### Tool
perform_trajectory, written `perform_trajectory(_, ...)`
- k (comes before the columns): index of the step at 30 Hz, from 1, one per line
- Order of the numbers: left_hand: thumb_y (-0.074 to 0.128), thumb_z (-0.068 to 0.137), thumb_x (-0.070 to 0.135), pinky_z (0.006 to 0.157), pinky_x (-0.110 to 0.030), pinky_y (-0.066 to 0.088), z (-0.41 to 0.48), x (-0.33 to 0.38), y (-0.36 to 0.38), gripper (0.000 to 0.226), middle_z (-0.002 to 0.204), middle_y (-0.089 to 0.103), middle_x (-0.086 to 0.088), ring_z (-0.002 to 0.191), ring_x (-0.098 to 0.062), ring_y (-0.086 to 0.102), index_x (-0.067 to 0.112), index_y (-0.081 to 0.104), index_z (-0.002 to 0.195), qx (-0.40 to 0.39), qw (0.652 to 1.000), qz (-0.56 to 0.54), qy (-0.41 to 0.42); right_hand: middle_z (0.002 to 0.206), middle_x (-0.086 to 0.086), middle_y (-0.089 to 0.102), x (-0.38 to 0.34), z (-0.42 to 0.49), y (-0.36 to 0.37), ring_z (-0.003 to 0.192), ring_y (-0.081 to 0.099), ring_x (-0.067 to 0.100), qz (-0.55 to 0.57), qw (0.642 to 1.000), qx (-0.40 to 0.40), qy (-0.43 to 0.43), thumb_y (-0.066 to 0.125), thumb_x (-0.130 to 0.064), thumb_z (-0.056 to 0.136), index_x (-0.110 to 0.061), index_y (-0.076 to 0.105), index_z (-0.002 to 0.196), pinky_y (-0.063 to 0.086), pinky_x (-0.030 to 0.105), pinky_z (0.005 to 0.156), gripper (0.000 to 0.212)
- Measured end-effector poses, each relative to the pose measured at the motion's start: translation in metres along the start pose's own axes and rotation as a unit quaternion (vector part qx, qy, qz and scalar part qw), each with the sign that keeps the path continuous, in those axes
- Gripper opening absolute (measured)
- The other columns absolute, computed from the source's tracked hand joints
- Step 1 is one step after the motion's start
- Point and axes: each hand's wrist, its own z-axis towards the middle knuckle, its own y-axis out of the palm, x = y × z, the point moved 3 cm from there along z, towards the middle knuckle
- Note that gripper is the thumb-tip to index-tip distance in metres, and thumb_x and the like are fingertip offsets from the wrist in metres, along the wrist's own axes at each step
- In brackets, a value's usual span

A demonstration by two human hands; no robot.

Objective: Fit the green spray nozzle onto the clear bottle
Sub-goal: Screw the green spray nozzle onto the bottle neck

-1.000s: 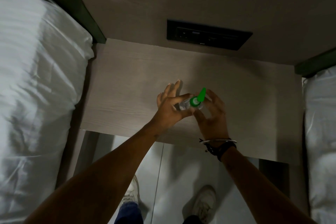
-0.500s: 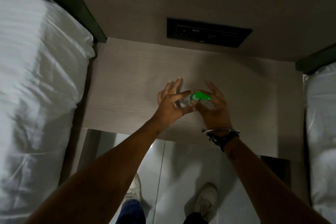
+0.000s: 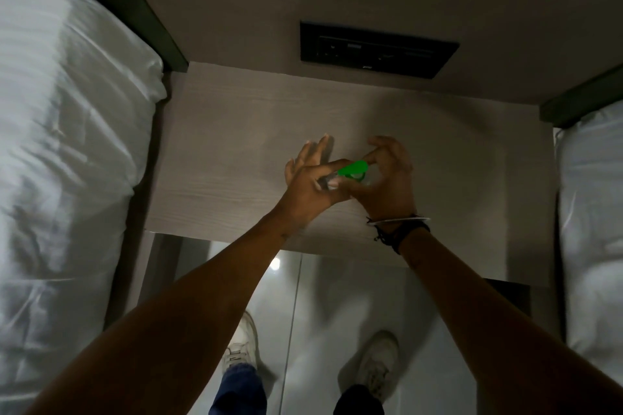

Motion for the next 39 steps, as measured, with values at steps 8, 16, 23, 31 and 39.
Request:
perform_trajectory(8,0.074,0.070,0.041,0.113,-0.043,-0.008,0.002,0.000,-0.001,0.038,0.157,0.017,0.006,0.142,-0.010,-0.002,0.031,0.066,0.106,-0.018,1.000,0.001,0.000,0.139,0.009,0.053,0.000,-0.005,-0.004,0.136,0.036,0.035,-0.077,0.991,-0.065,-0.082,0.061,-0.051,0.071,-0.020,0.070,0.100,0.029,0.058,0.107,0.043)
perform_trajectory(16,0.068,0.076,0.039,0.114,-0.047,-0.005,0.001,0.007,-0.004,0.041,0.158,0.017,0.001,0.146,-0.020,0.002,0.049,0.049,0.110,-0.016,1.000,0.000,-0.002,0.140,0.016,0.047,-0.010,0.001,-0.002,0.134,0.036,0.034,-0.103,0.992,-0.042,-0.057,0.065,-0.069,0.057,-0.015,0.060,0.110,0.027,0.049,0.107,0.076)
perform_trajectory(23,0.073,0.070,0.044,0.112,-0.048,-0.008,0.000,0.007,-0.004,0.048,0.158,0.014,0.005,0.146,-0.018,-0.002,0.048,0.052,0.113,-0.030,0.999,-0.025,-0.006,0.136,0.007,0.055,0.001,0.001,-0.010,0.136,0.035,0.030,-0.066,0.996,-0.049,-0.046,0.060,-0.060,0.062,-0.012,0.069,0.093,0.028,0.051,0.109,0.058)
perform_trajectory(31,0.073,0.071,0.043,0.114,-0.051,-0.006,0.001,0.006,-0.003,0.051,0.158,0.014,0.004,0.146,-0.019,-0.002,0.044,0.053,0.118,-0.037,0.999,0.002,-0.004,0.146,0.013,0.044,0.006,-0.001,-0.004,0.139,0.030,0.034,0.018,0.997,-0.074,-0.028,0.076,-0.041,0.066,-0.011,0.067,0.108,0.026,0.053,0.114,0.052)
perform_trajectory(39,0.070,0.075,0.038,0.114,-0.049,-0.005,0.003,0.008,-0.003,0.043,0.158,0.015,0.002,0.146,-0.020,0.000,0.047,0.052,0.114,-0.035,0.999,0.000,-0.005,0.140,0.005,0.046,0.008,0.001,0.005,0.130,0.042,0.026,0.028,0.999,-0.026,-0.008,0.077,-0.060,0.053,-0.018,0.061,0.106,0.038,0.056,0.105,0.069)
